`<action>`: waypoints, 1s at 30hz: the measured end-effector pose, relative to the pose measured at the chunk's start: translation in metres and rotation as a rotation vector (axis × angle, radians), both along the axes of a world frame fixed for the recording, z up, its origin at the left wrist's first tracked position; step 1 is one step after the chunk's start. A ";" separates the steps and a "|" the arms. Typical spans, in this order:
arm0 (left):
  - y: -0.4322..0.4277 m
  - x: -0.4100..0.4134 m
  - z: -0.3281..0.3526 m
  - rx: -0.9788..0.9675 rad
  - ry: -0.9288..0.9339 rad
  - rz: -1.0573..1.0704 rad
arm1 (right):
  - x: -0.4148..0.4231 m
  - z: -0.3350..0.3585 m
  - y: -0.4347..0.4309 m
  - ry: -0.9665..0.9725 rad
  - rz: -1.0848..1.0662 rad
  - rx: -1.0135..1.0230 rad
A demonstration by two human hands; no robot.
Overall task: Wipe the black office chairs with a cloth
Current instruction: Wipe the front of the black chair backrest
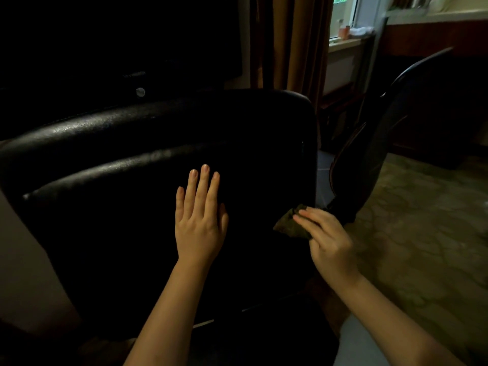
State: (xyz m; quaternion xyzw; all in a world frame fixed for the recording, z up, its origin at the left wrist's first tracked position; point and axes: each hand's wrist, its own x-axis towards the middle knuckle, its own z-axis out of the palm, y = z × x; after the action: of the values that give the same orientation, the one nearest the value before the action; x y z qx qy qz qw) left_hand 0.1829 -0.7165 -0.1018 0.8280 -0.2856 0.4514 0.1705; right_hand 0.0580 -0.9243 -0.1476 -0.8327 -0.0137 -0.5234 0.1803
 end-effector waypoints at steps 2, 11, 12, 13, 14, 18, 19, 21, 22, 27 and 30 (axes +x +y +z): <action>0.002 0.001 -0.001 -0.001 -0.004 0.007 | 0.007 0.016 -0.010 -0.013 0.016 -0.045; 0.003 0.001 -0.001 -0.008 -0.008 -0.002 | 0.074 0.132 -0.031 -0.058 0.015 -0.056; 0.003 0.001 -0.001 -0.010 -0.009 -0.005 | 0.074 0.132 -0.031 -0.045 0.008 -0.050; 0.003 0.001 -0.002 -0.011 -0.010 -0.008 | 0.073 0.129 -0.029 -0.032 -0.003 -0.042; 0.003 0.001 -0.002 -0.011 -0.013 -0.011 | 0.070 0.123 -0.027 -0.021 -0.014 -0.031; -0.002 0.002 -0.003 -0.014 -0.014 -0.011 | 0.052 0.088 -0.016 0.006 -0.034 0.035; -0.002 0.002 -0.003 -0.016 -0.011 -0.012 | 0.046 0.076 -0.012 0.020 -0.044 0.042; -0.002 0.001 -0.004 -0.009 -0.009 -0.010 | 0.030 0.049 -0.006 0.041 -0.048 0.051; -0.002 0.001 -0.004 -0.006 -0.009 -0.008 | 0.022 0.036 -0.004 0.048 -0.039 0.059; 0.000 0.001 -0.004 -0.005 -0.010 -0.008 | -0.012 -0.022 0.000 0.127 -0.031 0.009; 0.000 0.000 -0.005 -0.007 -0.004 -0.007 | -0.022 -0.038 -0.005 0.154 0.002 -0.098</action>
State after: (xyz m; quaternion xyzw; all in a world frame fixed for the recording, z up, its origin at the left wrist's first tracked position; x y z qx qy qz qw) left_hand 0.1826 -0.7165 -0.1064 0.8254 -0.2875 0.4535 0.1743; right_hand 0.0365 -0.9297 -0.1852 -0.8784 -0.0262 -0.4561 0.1406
